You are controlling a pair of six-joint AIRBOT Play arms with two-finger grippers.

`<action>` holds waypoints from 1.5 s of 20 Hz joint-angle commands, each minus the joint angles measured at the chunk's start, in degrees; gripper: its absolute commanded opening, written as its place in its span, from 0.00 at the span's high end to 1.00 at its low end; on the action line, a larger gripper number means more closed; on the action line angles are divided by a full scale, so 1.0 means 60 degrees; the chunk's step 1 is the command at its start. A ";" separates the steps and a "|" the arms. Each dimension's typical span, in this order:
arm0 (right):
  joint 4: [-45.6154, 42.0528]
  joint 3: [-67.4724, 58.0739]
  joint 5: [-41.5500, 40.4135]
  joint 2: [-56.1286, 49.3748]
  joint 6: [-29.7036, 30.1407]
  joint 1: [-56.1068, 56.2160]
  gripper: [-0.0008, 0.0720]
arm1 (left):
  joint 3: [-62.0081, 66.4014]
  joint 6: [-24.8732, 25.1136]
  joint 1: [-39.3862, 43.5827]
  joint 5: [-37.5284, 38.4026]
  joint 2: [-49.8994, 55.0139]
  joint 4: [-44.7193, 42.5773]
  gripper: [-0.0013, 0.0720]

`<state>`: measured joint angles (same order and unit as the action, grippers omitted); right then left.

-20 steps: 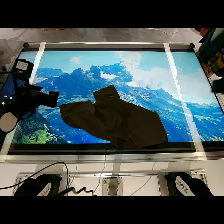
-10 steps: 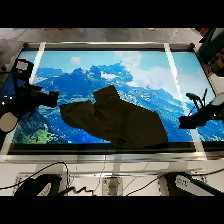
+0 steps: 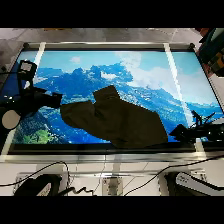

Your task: Fold the clothes and pants, and hang the long-sleeved shirts on hangers.

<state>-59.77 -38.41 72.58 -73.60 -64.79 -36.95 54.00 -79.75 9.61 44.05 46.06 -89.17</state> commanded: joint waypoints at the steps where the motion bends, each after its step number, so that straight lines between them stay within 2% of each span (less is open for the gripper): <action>1: 0.0838 0.0382 -0.0525 -0.0630 -0.0040 -0.0084 0.38 | -0.0004 -0.0091 0.0004 0.0087 0.0444 0.0408 0.03; 2: 0.0987 0.0382 -0.0514 -0.0878 -0.0036 -0.0084 0.38 | -0.0004 -0.0368 0.0004 0.0087 0.0637 0.0408 0.03; 4: 0.1235 0.0382 -0.0408 -0.1206 -0.0018 -0.0084 0.49 | -0.0004 -0.1348 -0.0025 0.0076 0.0973 0.0364 0.03; 5: 0.1300 0.0382 -0.0364 -0.1271 -0.0018 -0.0084 0.49 | -0.0004 -0.1654 -0.0142 0.0055 0.1126 0.0372 0.03; 8: 0.1410 0.0382 -0.0335 -0.1293 -0.0015 -0.0084 0.49 | -0.0004 -0.2317 -0.0754 0.0055 0.1526 0.0372 0.03; 9: 0.1417 0.0382 -0.0331 -0.1293 -0.0015 -0.0084 0.55 | -0.0004 -0.2452 -0.1031 0.0058 0.1676 0.0375 0.03; 13: 0.1450 0.0382 -0.0532 -0.1293 0.0000 -0.0080 0.68 | -0.0004 -0.2470 -0.2073 0.0095 0.2357 0.0375 0.03; 14: 0.1537 0.0382 -0.0539 -0.1293 0.0113 -0.0080 0.77 | -0.0004 -0.2466 -0.2273 0.0135 0.2565 0.0375 0.03; 16: 0.2036 0.0382 -0.0488 -0.1282 0.0641 -0.0080 0.83 | -0.0004 -0.2466 -0.2561 0.0237 0.3002 0.0382 0.03; 17: 0.2266 0.0382 -0.0419 -0.1282 0.0772 -0.0080 0.93 | -0.0004 -0.2466 -0.2648 0.0379 0.3224 0.0386 0.03; 18: 0.2295 0.0379 -0.0423 -0.1271 0.0798 -0.0011 0.97 | -0.0004 -0.2463 -0.2721 0.0605 0.3486 0.0463 0.03; 21: 0.2222 0.0379 -0.0488 -0.1264 0.1129 0.0550 0.97 | -0.0004 -0.2102 -0.2823 0.1027 0.4331 0.1147 0.03; 24: 0.2229 0.0379 -0.0652 -0.1264 0.1257 0.1271 0.97 | 0.0000 -0.1184 -0.2823 0.0827 0.5268 0.2364 0.03; 27: 0.2233 0.0379 -0.0754 -0.1264 0.1257 0.1774 0.97 | 0.0011 -0.1056 -0.2911 -0.0004 0.5941 0.2747 0.03; 30: 0.2237 0.0379 -0.0754 -0.1264 0.1257 0.1880 0.97 | 0.0018 -0.1053 -0.3242 -0.0878 0.6415 0.3734 0.03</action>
<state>-46.54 -36.07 68.20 -81.23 -57.52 -27.03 54.06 -87.00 -8.51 43.66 81.45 -72.64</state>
